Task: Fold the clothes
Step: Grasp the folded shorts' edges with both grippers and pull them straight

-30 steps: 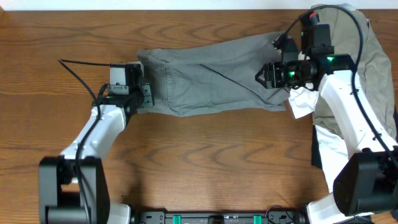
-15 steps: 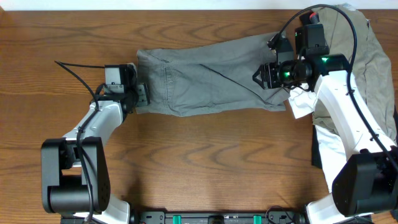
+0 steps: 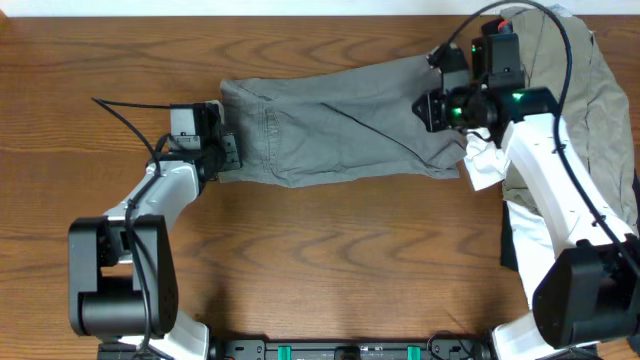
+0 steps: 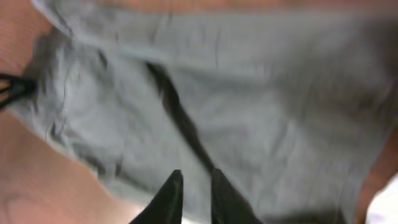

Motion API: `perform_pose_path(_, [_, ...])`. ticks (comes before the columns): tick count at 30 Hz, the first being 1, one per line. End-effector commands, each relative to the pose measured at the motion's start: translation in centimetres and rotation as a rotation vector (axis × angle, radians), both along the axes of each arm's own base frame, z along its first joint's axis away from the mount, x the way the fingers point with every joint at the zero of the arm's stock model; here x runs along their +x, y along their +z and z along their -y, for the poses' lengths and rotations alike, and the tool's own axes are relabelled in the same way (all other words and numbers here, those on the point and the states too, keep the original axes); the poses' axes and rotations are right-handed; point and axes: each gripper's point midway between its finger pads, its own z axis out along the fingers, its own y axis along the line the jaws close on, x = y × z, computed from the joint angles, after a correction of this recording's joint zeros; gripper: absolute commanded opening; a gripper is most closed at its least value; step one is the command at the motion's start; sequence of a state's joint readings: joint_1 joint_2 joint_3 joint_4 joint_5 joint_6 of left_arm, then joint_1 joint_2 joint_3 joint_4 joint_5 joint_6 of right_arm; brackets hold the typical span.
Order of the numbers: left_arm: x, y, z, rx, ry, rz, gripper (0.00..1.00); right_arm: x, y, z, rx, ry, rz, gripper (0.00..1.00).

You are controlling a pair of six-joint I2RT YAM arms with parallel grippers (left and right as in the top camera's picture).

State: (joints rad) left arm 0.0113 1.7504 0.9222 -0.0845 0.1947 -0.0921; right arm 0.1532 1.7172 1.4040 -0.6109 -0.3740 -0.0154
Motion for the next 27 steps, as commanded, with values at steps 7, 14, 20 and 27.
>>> perform_pose_path(7, [0.2, -1.2, 0.7, -0.043, -0.029, -0.02, 0.36, 4.6, -4.0, -2.0, 0.003, -0.011, 0.067, 0.09])
perform_pose_path(14, [0.6, 0.3, 0.8, -0.044, -0.031, 0.018, 0.06, 5.7, -9.6, -2.2, 0.014, -0.039, -0.017, 0.01])
perform_pose_path(20, [0.1, 2.5, 0.8, -0.043, -0.031, 0.042, 0.06, 6.1, -13.5, -2.3, 0.031, -0.071, -0.078, 0.01])
perform_pose_path(27, [-1.5, 5.7, 0.8, -0.042, -0.032, 0.055, 0.06, 5.4, -17.9, -2.1, 0.021, -0.088, -0.168, 0.01])
